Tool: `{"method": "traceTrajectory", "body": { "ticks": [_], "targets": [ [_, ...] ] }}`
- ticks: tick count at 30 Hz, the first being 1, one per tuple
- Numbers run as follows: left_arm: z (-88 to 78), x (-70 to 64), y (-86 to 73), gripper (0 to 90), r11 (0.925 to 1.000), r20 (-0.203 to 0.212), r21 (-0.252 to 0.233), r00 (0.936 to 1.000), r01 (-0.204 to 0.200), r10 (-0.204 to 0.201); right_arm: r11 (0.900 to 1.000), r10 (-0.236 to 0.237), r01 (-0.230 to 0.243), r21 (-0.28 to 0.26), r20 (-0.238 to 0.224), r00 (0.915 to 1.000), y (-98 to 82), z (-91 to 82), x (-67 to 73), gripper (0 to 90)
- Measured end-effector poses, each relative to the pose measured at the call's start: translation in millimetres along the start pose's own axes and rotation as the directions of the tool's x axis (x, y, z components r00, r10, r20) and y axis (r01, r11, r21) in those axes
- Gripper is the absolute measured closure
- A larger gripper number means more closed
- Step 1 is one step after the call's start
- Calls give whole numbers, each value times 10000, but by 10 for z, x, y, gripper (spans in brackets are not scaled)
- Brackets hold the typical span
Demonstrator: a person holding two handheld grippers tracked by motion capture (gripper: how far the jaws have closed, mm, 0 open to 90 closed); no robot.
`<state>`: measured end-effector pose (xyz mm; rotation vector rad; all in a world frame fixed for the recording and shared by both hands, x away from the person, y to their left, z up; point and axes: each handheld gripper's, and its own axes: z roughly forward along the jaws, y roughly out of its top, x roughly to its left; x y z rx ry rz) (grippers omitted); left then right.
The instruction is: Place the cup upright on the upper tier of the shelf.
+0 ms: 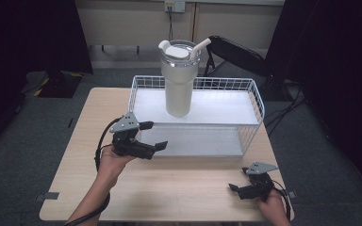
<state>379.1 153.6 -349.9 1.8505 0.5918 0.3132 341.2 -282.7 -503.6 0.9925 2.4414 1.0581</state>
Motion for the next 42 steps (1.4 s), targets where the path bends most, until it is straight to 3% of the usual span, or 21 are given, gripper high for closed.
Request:
{"method": "traceTrajectory", "body": {
  "ticks": [7, 9, 12, 15, 18, 22, 30, 39, 42],
  "targets": [
    [58, -44, -147, 133, 9998, 257, -92, 9996, 153, -150, 10000, 31, -31, -2, 25, 10000, -3, -4, 4, 106],
    [67, -55, -186, 138, 10000, 46, 58, 10000, 31, -31, 10000, 31, -31, 2, 37, 10000, -5, -5, 4, 106],
    [80, -64, -252, 156, 9999, 110, 138, 9999, 42, -44, 10000, 31, -31, 2, 39, 10000, -5, -6, 4, 106],
    [76, -39, -319, 156, 9991, 490, 109, 9980, 402, -407, 10000, 32, -32, 3, 49, 10000, -5, -6, 5, 106],
    [70, -43, -377, 161, 9993, 288, 89, 9989, 370, -372, 10000, 36, -36, 3, 49, 10000, -6, -6, 5, 106],
    [87, -35, -461, 157, 9981, 488, 230, 9971, 570, -581, 10000, 37, -37, 3, 46, 10000, -6, -6, 5, 106],
    [150, -78, -636, 157, 9967, 314, 814, 9995, 69, -95, 10000, 36, -36, -1, 52, 10000, -6, -6, 5, 106],
    [219, -106, -801, 181, 9937, 469, 1117, 9989, -77, 25, 10000, 40, -40, -11, 45, 10000, -6, -5, 5, 106],
    [248, -112, -883, 185, 9899, 443, 1414, 9990, -121, 59, 10000, 34, -34, 2, 46, 10000, -5, -6, 5, 106]
  ]
}}
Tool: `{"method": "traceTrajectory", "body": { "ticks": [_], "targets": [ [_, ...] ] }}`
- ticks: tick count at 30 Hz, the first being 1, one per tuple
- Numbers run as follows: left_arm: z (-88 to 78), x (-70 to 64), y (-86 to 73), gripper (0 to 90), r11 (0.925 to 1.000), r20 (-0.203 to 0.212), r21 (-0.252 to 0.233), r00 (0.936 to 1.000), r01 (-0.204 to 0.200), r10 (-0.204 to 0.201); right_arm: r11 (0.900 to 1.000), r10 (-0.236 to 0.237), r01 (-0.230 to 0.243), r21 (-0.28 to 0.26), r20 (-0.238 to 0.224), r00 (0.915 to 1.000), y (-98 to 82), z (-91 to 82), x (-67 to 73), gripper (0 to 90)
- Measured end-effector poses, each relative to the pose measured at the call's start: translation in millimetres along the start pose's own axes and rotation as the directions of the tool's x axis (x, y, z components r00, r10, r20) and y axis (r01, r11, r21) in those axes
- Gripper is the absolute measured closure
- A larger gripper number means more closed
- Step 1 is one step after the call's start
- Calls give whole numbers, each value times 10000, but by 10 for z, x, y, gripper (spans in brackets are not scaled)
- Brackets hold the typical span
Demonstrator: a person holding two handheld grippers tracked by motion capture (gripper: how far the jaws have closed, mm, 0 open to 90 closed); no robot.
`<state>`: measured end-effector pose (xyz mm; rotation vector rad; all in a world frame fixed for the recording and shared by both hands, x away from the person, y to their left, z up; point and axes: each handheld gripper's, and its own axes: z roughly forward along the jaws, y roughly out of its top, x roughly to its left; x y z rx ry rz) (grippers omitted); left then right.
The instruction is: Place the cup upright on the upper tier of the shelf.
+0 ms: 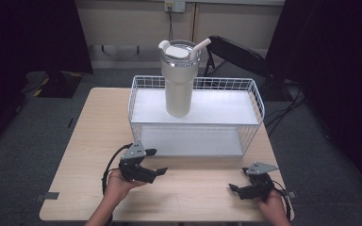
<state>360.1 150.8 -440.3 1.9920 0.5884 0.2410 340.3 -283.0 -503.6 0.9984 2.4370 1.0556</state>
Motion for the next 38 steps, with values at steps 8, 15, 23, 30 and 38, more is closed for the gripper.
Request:
{"method": "traceTrajectory", "body": {
  "ticks": [8, 15, 23, 30, 38],
  "targets": [
    [96, 11, -166, 189, 9986, -59, 521, 10000, 45, -42, 10000, 3, -3, 0, -2, 10000, 0, 0, 0, 107],
    [142, 15, -249, 192, 9961, -24, 875, 9999, 113, -111, 10000, 13, -13, -19, -8, 10000, -2, 2, 0, 106],
    [185, 29, -362, 201, 9903, -106, 1381, 9999, 132, -118, 10000, 14, -14, -17, -6, 10000, -2, 2, 1, 106],
    [232, 8, -399, 211, 9851, -84, 1722, 10000, -7, 21, 10000, 8, -8, -5, 3, 10000, -1, 1, 0, 107],
    [215, -8, -392, 237, 9801, -132, 1982, 9998, -135, 165, 10000, 17, -17, -17, -8, 10000, -2, 2, 1, 106]
  ]
}}
